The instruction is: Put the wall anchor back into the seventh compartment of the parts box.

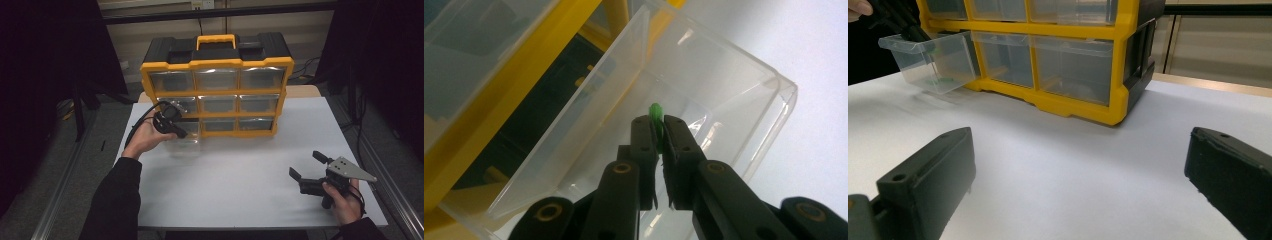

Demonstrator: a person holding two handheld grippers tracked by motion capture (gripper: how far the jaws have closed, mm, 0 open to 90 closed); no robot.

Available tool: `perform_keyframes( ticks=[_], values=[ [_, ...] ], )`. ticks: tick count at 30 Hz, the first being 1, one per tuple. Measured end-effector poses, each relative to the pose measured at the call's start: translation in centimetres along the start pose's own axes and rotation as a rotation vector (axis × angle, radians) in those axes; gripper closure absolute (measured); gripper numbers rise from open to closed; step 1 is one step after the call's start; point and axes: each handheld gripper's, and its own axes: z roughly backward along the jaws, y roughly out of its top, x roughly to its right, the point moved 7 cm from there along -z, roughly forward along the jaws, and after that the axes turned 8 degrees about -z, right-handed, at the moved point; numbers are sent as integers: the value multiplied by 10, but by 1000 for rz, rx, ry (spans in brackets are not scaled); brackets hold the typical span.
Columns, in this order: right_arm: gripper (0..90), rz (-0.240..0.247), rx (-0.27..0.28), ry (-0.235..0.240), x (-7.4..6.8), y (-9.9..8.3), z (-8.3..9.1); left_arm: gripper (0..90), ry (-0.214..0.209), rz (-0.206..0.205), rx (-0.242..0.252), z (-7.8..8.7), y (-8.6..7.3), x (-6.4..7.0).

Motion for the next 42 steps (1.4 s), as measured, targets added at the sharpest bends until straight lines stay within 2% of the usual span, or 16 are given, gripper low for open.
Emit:
perform_keyframes(
  ticks=[5,8,11,12,14,15,17,19,22,23,26,27,33,38,39,42],
  values=[
    [0,0,1,0,0,0,0,841,7,12,2,-1,-1,0],
    [0,0,1,0,0,0,0,841,15,-10,-13,0,-2,-3],
    [0,0,0,0,0,0,0,839,12,34,25,-2,1,0],
    [0,-1,1,1,0,0,0,839,17,20,19,-2,0,-1],
    [0,-1,0,0,0,0,0,821,16,45,31,-2,0,-1],
    [0,0,2,0,0,0,0,817,16,17,14,0,-2,-3],
    [0,1,1,2,0,0,0,805,7,52,51,0,0,-1],
    [0,-1,0,0,0,0,0,804,13,16,27,4,-3,-5],
    [0,0,2,0,0,0,0,804,11,33,58,7,-2,-4],
    [0,0,2,-1,0,0,0,803,0,60,103,6,1,0],
    [0,-1,0,1,0,0,0,787,12,78,124,11,0,0],
    [0,0,2,0,0,0,0,754,21,95,146,13,1,0],
    [0,0,2,-1,0,0,0,608,30,82,221,23,7,8],
    [0,-1,3,0,0,0,0,384,57,151,311,27,7,11],
    [0,1,4,-1,0,0,0,348,85,155,323,26,6,11],
    [0,1,3,0,0,0,0,231,100,171,353,28,3,11]
  ],
)
